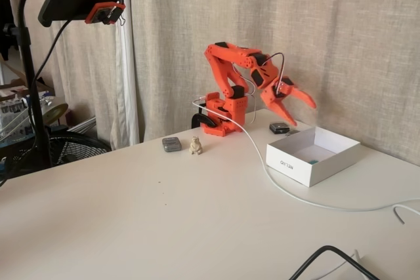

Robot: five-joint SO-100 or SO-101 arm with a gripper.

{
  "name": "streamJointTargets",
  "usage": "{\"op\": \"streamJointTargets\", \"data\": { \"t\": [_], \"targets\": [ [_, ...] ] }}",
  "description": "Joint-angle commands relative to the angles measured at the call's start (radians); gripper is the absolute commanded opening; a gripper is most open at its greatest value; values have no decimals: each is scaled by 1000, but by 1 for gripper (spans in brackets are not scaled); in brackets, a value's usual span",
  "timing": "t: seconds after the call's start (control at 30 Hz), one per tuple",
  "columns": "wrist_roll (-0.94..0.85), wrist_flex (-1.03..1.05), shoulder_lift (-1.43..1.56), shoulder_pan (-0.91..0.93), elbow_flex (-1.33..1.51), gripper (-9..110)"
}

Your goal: Grasp the green cube and put it in the bin.

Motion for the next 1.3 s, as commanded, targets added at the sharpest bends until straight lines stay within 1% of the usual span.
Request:
{"op": "streamJointTargets", "data": {
  "t": [0.0, 0.13, 0.3, 0.47, 0.57, 0.7, 0.93, 1.13, 1.17, 1.27],
  "targets": [
    [-8, 5, 94, -8, 17, 29],
    [34, 40, 339, -35, 118, 29],
    [77, 201, 632, -52, 176, 27],
    [71, 356, 818, -54, 235, 27],
    [66, 403, 914, -54, 308, 27],
    [60, 460, 914, -49, 322, 27],
    [60, 479, 914, -41, 454, 27],
    [60, 538, 914, -41, 488, 26],
    [60, 540, 914, -41, 488, 24],
    [58, 540, 914, -41, 486, 6]
  ]
}}
